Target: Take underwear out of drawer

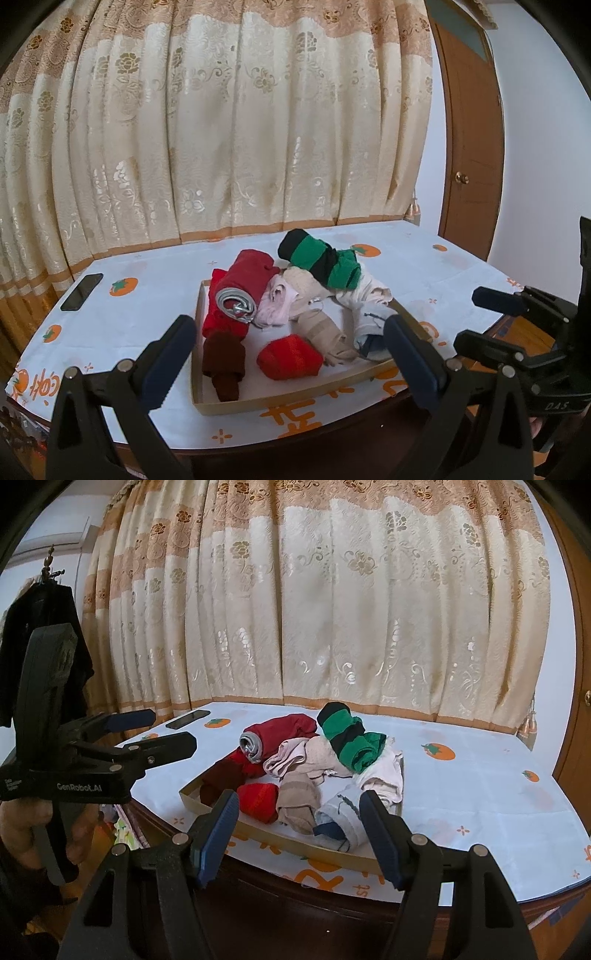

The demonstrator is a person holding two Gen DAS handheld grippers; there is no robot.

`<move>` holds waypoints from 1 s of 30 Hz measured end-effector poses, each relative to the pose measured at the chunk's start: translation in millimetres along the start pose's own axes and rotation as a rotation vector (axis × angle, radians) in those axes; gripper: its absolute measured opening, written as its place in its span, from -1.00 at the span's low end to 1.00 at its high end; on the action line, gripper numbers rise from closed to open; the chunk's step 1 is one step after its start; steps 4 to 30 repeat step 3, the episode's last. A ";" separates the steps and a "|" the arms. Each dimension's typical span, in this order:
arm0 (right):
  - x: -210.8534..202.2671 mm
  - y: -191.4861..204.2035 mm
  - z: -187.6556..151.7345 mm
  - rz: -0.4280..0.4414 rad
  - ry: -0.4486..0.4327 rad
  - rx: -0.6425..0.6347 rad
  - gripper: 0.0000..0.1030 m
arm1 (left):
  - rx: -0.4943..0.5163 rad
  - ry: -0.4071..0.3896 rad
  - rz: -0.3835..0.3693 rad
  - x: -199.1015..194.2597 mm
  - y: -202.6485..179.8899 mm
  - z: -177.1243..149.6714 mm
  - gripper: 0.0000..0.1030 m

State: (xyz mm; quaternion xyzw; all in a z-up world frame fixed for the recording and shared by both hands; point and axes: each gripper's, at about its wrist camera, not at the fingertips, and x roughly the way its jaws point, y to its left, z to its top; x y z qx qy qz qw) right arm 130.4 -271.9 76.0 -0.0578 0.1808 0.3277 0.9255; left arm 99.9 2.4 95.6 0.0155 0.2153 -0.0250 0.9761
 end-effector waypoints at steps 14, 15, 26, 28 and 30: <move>0.2 -0.2 -0.1 0.000 0.001 0.001 0.35 | 0.009 -0.007 0.007 0.0 -2.1 -1.6 0.99; 0.2 -0.2 -0.1 0.000 0.001 0.001 0.35 | 0.009 -0.007 0.007 0.0 -2.1 -1.6 0.99; 0.2 -0.2 -0.1 0.000 0.001 0.001 0.35 | 0.009 -0.007 0.007 0.0 -2.1 -1.6 0.99; 0.2 -0.2 -0.1 0.000 0.001 0.001 0.35 | 0.009 -0.007 0.007 0.0 -2.1 -1.6 0.99; 0.2 -0.2 -0.1 0.000 0.001 0.001 0.35 | 0.009 -0.007 0.007 0.0 -2.1 -1.6 0.99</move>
